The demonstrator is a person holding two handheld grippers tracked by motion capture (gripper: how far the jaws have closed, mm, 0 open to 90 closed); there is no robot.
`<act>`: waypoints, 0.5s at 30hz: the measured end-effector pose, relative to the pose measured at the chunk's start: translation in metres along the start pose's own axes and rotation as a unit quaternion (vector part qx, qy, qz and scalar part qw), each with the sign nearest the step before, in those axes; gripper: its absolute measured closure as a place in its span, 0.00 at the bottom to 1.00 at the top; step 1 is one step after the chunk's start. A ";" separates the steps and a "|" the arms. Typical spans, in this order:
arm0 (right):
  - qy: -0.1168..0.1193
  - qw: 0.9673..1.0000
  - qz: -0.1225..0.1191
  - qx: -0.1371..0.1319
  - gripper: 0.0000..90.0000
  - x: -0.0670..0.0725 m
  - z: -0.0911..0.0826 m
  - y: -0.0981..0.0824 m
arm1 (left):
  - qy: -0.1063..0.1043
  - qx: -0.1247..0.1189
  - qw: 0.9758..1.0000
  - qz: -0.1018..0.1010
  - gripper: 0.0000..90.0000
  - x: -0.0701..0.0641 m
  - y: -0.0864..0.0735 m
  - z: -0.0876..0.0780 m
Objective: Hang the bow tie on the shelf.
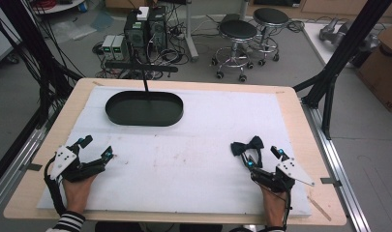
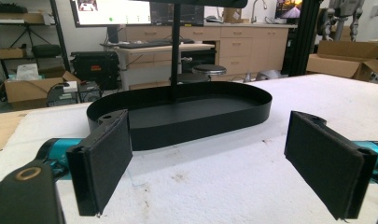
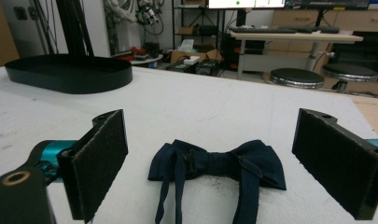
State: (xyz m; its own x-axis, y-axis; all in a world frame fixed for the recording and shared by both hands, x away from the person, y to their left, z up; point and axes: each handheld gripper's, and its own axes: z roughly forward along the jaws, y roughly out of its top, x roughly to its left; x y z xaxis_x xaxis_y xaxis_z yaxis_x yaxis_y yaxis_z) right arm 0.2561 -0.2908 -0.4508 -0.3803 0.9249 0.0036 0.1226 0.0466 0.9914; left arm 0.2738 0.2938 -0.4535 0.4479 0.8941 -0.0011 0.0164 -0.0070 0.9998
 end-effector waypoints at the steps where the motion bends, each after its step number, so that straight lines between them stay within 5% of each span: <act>1: 0.005 1.000 0.002 0.007 0.10 0.000 0.001 0.001 | 0.000 0.000 1.000 0.001 0.17 0.000 0.000 0.000; 10: 0.012 0.998 -0.018 0.065 0.10 -0.004 0.011 0.021 | 0.000 -0.001 1.000 -0.002 0.17 0.001 0.000 0.000; 15: 0.020 0.995 -0.003 0.098 0.10 -0.011 0.019 0.030 | 0.000 -0.001 1.000 -0.002 0.17 0.001 0.000 0.000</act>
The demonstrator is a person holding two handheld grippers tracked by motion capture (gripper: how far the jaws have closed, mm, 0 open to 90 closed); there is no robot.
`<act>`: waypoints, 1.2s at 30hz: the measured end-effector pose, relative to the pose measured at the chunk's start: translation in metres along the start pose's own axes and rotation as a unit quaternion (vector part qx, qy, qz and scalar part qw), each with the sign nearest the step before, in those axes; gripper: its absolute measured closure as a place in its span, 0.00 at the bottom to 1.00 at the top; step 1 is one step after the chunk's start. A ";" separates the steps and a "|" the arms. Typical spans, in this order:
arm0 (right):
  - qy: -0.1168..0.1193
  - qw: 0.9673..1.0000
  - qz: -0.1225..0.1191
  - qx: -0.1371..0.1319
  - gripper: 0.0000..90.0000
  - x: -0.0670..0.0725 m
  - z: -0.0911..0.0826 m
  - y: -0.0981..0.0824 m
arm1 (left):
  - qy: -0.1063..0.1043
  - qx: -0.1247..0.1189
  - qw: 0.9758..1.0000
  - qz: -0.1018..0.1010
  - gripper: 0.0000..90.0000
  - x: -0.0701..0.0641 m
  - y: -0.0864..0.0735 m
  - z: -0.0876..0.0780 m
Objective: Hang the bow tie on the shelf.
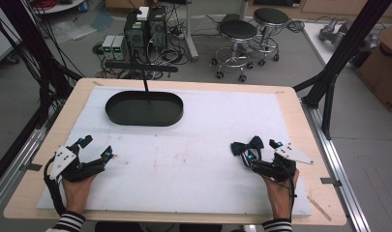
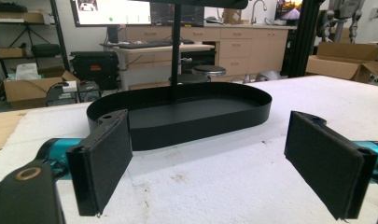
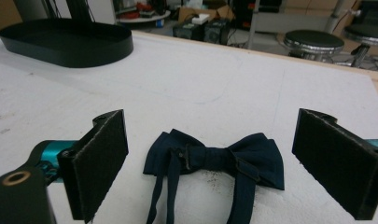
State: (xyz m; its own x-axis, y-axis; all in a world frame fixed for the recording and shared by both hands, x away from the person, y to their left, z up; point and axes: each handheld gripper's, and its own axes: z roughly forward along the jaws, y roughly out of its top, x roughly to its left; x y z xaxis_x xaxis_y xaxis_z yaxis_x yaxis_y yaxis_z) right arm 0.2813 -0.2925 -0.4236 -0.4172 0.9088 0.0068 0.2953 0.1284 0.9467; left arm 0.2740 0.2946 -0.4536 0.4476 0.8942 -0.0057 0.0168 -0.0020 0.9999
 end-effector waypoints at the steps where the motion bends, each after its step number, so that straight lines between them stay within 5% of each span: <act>1: 0.000 1.000 0.000 0.010 0.10 -0.001 0.001 0.002 | 0.000 0.000 1.000 0.000 0.17 0.000 0.000 0.000; 10: 0.011 0.994 -0.018 0.103 0.10 -0.011 0.017 0.019 | 0.001 0.000 1.000 -0.001 0.17 0.000 0.000 0.000; 16: 0.002 0.988 -0.027 0.155 0.22 -0.019 0.026 0.021 | 0.001 -0.001 1.000 -0.003 0.17 0.000 0.000 0.000; 19: -0.006 0.982 -0.044 0.186 0.27 -0.020 0.030 0.024 | 0.001 -0.001 1.000 -0.003 0.17 0.000 0.000 0.000; 36: -0.009 0.959 -0.085 0.269 0.56 -0.022 0.051 0.025 | 0.001 -0.001 1.000 -0.002 0.17 0.000 0.000 0.000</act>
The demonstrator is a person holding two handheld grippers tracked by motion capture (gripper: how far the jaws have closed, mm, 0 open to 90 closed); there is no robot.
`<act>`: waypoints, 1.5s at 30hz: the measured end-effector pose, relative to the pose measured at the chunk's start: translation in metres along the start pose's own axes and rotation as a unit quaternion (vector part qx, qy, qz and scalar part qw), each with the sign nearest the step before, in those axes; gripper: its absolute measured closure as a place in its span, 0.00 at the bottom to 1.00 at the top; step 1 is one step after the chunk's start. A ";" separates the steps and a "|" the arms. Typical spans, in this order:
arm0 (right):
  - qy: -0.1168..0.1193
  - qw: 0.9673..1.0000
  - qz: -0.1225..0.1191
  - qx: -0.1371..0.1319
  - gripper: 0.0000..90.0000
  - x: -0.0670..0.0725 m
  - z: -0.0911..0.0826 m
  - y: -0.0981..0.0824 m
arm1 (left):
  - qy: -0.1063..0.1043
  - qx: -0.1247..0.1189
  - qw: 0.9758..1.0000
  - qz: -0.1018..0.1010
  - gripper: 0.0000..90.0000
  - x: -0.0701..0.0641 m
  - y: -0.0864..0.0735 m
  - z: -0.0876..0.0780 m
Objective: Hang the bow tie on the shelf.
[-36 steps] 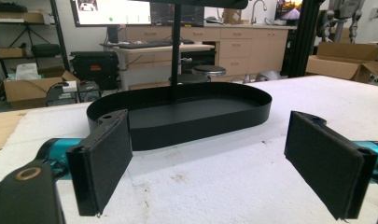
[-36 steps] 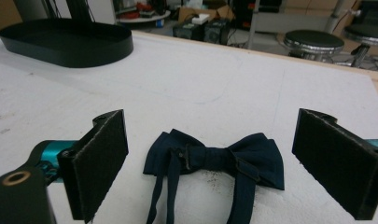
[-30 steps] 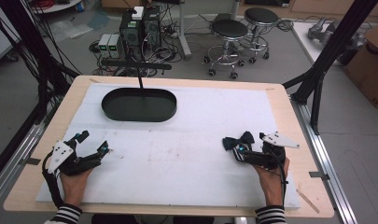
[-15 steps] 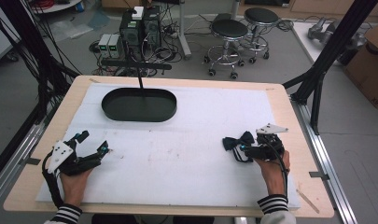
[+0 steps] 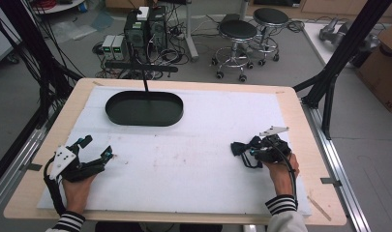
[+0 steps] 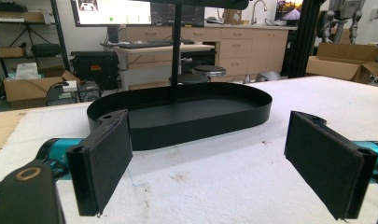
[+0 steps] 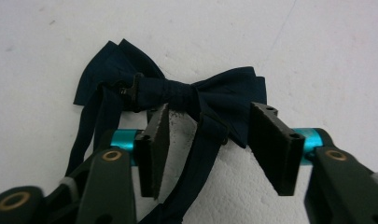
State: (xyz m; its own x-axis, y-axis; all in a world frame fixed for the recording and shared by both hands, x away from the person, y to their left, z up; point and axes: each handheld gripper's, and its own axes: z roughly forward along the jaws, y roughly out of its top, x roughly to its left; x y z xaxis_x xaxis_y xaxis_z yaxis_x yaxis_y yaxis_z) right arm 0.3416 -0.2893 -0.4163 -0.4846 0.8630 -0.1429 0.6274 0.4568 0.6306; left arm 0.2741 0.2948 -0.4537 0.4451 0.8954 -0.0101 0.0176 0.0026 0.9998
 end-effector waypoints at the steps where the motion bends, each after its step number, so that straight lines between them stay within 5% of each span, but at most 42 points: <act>1: 0.002 1.000 0.000 0.004 0.58 0.000 0.001 0.001 | 0.000 0.000 1.000 0.000 0.17 0.000 0.000 0.000; 14: 0.006 0.999 -0.013 0.042 0.80 -0.001 0.009 0.007 | 0.000 0.000 1.000 -0.001 0.17 0.000 0.000 0.000; 20: 0.013 0.998 -0.001 0.055 0.91 -0.002 0.010 0.006 | 0.000 0.000 1.000 -0.001 0.17 0.000 0.000 0.000; 29: 0.017 0.998 0.009 0.055 0.94 -0.002 0.010 0.006 | 0.000 0.000 1.000 -0.001 0.17 0.000 0.000 0.000; 35: 0.024 0.999 0.022 0.033 0.95 -0.003 0.006 0.006 | -0.001 0.000 1.000 -0.001 0.17 0.000 0.000 0.000; 45: 0.040 0.997 0.042 -0.052 0.95 -0.001 -0.008 0.010 | -0.001 0.000 1.000 0.000 0.17 0.000 0.000 0.000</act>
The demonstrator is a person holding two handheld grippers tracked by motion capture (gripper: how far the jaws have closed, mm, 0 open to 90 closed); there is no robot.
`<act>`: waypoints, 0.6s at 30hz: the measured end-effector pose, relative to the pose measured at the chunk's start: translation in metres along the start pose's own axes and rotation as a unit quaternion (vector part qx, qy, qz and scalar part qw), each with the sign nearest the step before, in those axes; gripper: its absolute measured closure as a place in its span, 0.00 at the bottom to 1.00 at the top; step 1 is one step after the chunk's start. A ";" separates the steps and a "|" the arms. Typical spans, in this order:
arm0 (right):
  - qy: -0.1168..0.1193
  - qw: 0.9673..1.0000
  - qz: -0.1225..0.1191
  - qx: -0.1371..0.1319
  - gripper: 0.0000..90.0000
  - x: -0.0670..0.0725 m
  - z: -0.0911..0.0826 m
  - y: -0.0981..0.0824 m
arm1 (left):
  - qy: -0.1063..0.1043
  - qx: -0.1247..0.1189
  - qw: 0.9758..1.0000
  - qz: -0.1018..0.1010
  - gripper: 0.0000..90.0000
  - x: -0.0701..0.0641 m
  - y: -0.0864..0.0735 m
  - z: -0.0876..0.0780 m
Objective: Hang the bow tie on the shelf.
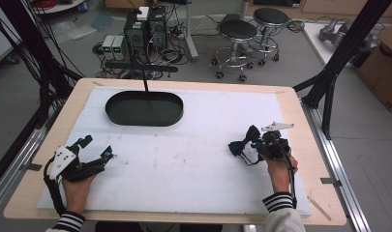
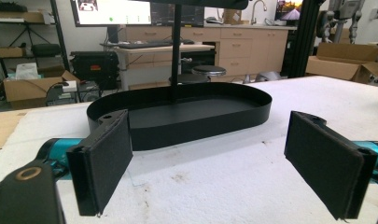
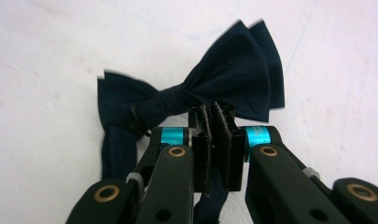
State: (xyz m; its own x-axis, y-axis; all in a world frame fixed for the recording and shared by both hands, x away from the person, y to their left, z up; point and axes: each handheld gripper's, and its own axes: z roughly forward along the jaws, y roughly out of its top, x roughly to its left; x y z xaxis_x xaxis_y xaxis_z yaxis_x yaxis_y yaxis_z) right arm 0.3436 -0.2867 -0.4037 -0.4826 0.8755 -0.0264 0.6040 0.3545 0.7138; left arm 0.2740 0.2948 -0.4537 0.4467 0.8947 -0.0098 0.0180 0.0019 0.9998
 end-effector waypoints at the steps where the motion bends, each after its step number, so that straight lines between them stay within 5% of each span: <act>1: 0.002 1.000 0.000 -0.010 0.95 0.001 -0.001 0.001 | 0.000 0.000 1.000 0.000 0.17 0.000 0.000 0.000; 12: 0.024 0.992 -0.011 -0.120 0.95 0.011 -0.011 0.008 | 0.000 0.000 1.000 0.000 0.17 0.000 0.000 0.000; 18: 0.051 0.976 0.004 -0.213 0.95 0.016 -0.018 0.012 | 0.000 0.000 1.000 0.000 0.17 0.000 0.000 0.000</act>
State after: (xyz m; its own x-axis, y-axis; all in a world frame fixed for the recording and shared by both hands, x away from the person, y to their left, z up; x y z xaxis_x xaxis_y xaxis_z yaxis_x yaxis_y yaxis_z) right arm 0.3315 -0.2749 -0.3830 -0.5528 0.8325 0.0354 0.2998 0.1591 0.9406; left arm 0.2740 0.2947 -0.4537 0.4461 0.8949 -0.0092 0.0173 0.0017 0.9998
